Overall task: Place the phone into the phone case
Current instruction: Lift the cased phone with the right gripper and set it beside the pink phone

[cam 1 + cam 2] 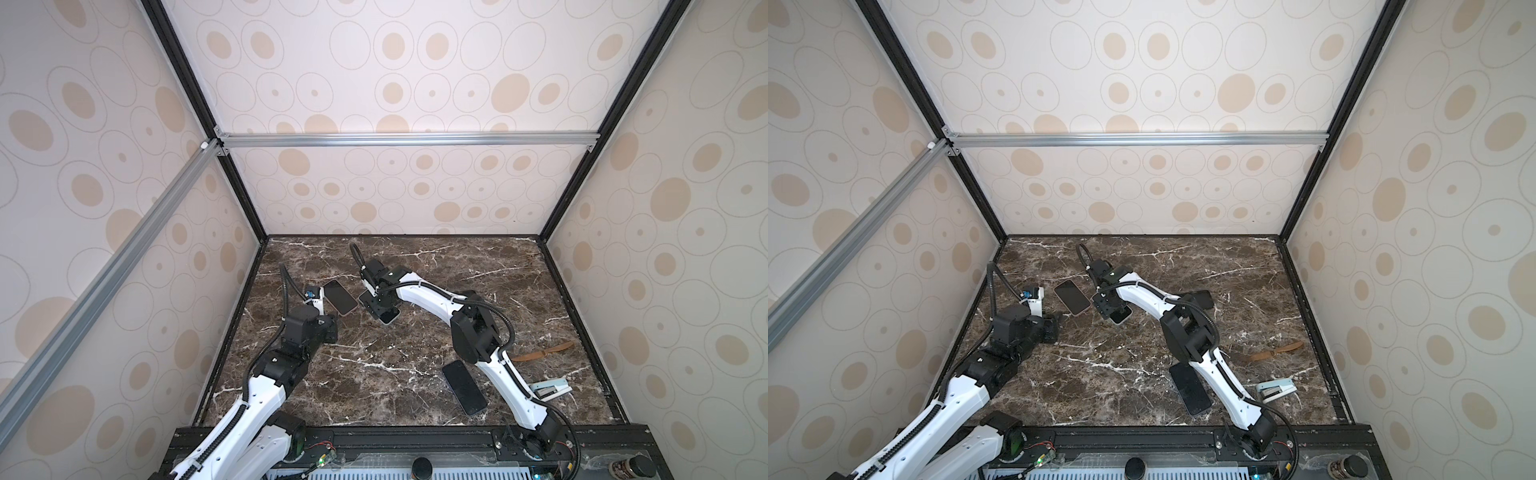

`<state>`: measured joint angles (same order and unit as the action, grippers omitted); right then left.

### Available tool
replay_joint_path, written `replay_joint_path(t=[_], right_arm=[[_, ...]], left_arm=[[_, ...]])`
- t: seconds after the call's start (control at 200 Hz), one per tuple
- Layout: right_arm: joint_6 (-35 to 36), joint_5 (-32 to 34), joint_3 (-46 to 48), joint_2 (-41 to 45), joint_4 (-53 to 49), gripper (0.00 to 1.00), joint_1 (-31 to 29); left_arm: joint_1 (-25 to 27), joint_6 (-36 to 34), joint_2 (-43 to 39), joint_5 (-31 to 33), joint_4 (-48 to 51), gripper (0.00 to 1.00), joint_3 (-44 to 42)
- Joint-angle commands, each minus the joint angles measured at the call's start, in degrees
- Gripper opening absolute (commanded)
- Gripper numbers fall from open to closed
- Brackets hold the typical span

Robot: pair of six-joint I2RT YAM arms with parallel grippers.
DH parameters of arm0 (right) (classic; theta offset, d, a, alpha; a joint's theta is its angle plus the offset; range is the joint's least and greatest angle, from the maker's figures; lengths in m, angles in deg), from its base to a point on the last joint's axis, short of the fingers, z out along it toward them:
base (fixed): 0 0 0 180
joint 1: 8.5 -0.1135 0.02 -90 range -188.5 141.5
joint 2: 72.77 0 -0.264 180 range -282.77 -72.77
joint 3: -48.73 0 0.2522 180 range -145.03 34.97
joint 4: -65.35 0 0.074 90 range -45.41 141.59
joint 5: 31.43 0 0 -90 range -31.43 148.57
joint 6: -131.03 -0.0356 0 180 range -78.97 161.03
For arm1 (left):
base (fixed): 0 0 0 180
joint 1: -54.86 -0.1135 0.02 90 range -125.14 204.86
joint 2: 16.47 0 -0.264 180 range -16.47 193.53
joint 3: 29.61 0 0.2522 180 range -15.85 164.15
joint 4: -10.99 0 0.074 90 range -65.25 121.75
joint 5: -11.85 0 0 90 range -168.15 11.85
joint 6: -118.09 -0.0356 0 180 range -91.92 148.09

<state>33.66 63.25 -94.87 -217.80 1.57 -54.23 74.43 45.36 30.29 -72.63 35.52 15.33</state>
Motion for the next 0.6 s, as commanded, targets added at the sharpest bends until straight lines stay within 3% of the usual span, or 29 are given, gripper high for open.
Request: replay_joint_path(t=[0.0, 0.18, 0.375, 0.595], right_arm=[[-3.91, 0.84, -1.4, -1.49, -2.2, 0.75, 0.12], [-5.96, 0.77, -3.78, -2.05, -1.92, 0.75, 0.38], [-13.93, 1.83, -5.56, -4.1, -0.41, 0.77, 2.26], [-19.58, -3.11, -8.53, -7.15, 5.51, 0.79, 3.83]], left_arm=[[-0.68, 0.74, -0.14, 0.54, -1.1, 0.49, 0.13], [-0.69, 0.84, -1.27, 0.68, -1.01, 0.49, 0.11], [-0.77, 0.96, -1.87, 0.99, -0.88, 0.49, 0.1], [-0.82, 0.97, -2.03, 1.84, -0.71, 0.49, -0.05]])
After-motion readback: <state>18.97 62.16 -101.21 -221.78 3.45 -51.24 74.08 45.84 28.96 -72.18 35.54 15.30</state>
